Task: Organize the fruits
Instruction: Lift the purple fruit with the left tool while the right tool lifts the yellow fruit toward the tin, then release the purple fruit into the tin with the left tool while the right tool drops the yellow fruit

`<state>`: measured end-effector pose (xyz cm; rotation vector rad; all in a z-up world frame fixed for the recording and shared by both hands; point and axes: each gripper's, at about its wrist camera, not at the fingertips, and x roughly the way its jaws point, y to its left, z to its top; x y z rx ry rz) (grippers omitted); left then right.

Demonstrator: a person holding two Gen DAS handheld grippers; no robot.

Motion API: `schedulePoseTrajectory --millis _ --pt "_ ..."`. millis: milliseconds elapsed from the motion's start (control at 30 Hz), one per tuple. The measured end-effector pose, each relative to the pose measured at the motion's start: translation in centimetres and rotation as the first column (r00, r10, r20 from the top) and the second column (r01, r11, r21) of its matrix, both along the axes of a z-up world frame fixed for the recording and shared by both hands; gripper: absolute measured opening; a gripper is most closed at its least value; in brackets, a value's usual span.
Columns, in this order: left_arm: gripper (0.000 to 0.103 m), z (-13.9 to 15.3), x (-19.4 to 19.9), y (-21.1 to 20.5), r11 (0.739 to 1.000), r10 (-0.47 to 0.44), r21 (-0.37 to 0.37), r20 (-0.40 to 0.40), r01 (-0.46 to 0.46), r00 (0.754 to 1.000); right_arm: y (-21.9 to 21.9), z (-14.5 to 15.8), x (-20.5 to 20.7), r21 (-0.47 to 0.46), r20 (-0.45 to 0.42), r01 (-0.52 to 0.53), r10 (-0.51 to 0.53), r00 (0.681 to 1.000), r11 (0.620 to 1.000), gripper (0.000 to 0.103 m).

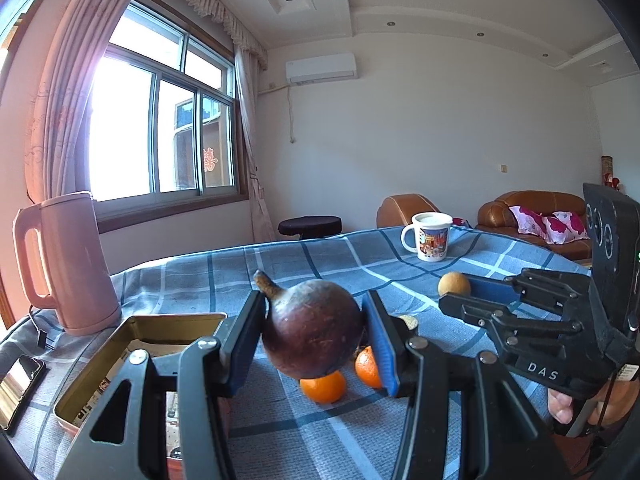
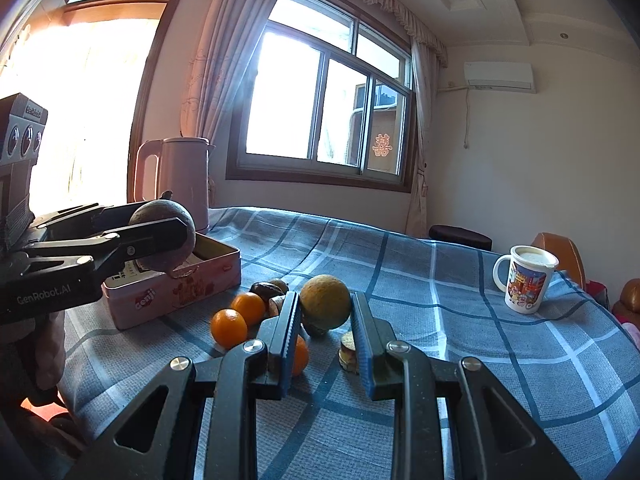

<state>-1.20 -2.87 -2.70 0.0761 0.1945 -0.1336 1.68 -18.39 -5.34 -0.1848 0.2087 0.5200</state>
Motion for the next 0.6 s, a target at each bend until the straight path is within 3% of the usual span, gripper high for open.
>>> schedulePoseTrajectory --millis 600 --pt "0.052 0.5 0.6 4.0 0.993 0.109 -0.031 -0.033 -0.11 0.994 5.4 3.5 0.9 0.002 -0.032 -0.148 0.148 0.989 0.989 0.028"
